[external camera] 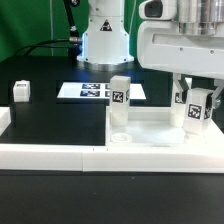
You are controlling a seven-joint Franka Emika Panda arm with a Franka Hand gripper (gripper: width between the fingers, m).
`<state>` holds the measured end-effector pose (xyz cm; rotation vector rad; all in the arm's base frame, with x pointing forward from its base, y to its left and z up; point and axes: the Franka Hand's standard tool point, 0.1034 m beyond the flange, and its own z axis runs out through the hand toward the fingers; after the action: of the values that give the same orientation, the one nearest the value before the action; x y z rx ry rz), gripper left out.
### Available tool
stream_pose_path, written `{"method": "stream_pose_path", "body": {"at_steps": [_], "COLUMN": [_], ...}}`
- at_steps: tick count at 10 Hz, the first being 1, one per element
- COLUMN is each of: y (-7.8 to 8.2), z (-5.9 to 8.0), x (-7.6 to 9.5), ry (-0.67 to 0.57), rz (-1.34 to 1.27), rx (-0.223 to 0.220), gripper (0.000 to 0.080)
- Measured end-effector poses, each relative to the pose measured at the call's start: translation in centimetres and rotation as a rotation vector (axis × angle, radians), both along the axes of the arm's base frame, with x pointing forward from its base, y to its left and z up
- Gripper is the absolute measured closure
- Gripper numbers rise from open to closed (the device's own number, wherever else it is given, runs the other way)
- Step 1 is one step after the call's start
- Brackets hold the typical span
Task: Assemble square table
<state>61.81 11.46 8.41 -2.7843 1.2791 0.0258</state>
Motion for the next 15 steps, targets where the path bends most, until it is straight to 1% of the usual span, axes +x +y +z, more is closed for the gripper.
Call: {"method": "stream_pose_path", "body": {"at_steps": [2, 3, 4, 5, 6, 7, 8, 9, 10, 11, 12, 13, 14, 15], "y": [0.0, -0.2, -0.3, -0.5, -0.7, -0.5, -0.5, -0.5, -0.5, -0.6, -0.6, -0.4, 0.5, 0.7], "z": [-0.2, -0.2, -0.2, -0.2, -0.2, -0.3, -0.3, -0.3, -0.3, -0.3, -0.2, 0.0, 0.1, 0.1], "x": [0.4, 0.6, 0.6, 0.7, 0.7, 0.6, 0.6, 0.6, 0.6, 0.7, 0.8, 1.0, 0.9, 0.8], "ry": [0.004, 0.005, 0.017, 0.029, 0.043, 0.05, 0.049, 0.048, 0.045, 0.035, 0.018, -0.005, -0.017, -0.024], "rz": [-0.235, -0.342, -0.492, -0.628, -0.737, -0.785, -0.776, -0.764, -0.746, -0.675, -0.552, -0.383, -0.265, -0.175], "rx": [0.006, 0.022, 0.05, 0.087, 0.112, 0.11, 0.109, 0.108, 0.107, 0.101, 0.091, 0.05, 0.013, 0.008], "gripper": [0.0509, 0.0509, 0.0509, 0.0509, 0.0509, 0.0397, 0.0397, 0.0262, 0.0173, 0.0157, 0.0157, 0.0151, 0.0151, 0.015]}}
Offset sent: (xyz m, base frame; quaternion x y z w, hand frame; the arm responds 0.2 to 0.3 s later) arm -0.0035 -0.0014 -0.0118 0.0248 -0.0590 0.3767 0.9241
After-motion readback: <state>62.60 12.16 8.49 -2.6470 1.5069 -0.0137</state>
